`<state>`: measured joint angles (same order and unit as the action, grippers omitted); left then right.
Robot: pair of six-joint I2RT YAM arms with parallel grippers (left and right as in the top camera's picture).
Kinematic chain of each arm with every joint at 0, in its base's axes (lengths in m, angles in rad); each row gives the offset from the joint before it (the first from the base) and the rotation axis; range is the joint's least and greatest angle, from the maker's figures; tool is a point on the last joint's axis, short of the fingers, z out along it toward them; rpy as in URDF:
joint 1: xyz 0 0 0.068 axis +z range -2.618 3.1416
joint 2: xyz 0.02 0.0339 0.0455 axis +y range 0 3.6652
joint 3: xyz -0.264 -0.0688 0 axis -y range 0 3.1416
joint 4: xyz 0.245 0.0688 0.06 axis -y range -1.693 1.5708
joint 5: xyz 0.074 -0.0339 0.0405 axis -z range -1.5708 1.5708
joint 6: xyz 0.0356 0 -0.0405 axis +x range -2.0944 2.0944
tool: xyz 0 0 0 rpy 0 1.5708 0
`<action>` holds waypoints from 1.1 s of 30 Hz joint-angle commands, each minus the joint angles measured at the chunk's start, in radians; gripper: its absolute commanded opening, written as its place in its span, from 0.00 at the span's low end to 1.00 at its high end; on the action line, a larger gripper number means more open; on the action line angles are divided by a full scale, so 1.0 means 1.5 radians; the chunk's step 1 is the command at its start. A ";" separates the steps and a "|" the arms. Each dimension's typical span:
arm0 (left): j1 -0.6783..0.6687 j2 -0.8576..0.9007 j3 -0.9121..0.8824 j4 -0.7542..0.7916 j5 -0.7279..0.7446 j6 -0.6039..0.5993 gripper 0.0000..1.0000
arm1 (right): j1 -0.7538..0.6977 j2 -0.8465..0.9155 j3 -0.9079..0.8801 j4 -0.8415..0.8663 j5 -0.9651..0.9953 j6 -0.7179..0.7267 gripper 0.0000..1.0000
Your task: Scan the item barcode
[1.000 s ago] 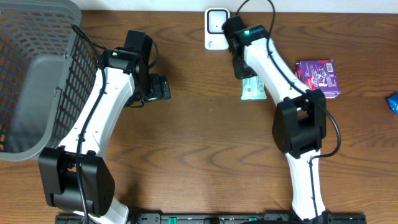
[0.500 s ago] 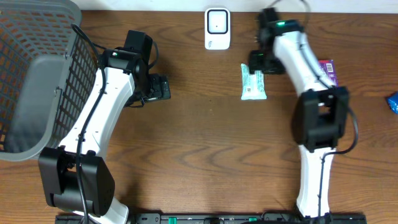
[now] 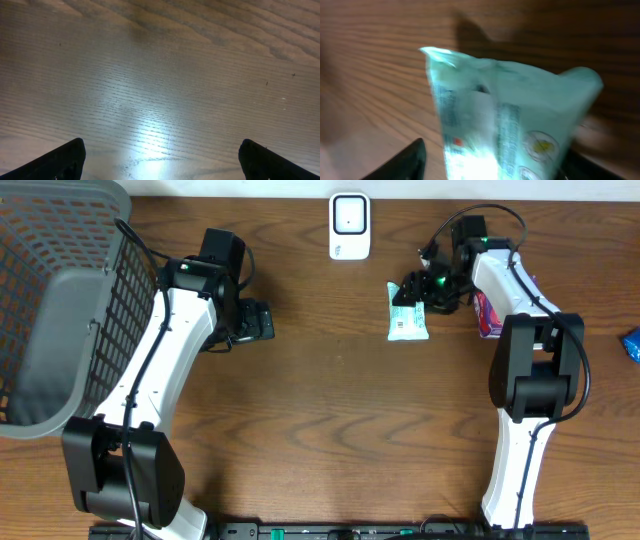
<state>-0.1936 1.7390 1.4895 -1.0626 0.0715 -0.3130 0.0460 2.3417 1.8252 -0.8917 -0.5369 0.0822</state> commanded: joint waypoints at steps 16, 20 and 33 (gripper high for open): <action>0.001 -0.003 -0.002 -0.002 -0.009 0.009 0.98 | 0.014 -0.034 0.018 -0.049 0.183 0.023 0.01; 0.001 -0.004 -0.002 -0.002 -0.009 0.009 0.98 | 0.050 -0.066 0.061 -0.090 0.404 0.084 0.01; 0.001 -0.003 -0.002 -0.002 -0.009 0.009 0.98 | 0.245 -0.007 0.029 -0.087 0.949 0.183 0.01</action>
<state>-0.1936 1.7390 1.4895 -1.0626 0.0715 -0.3130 0.3599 2.2745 1.8820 -1.0233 0.6563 0.3107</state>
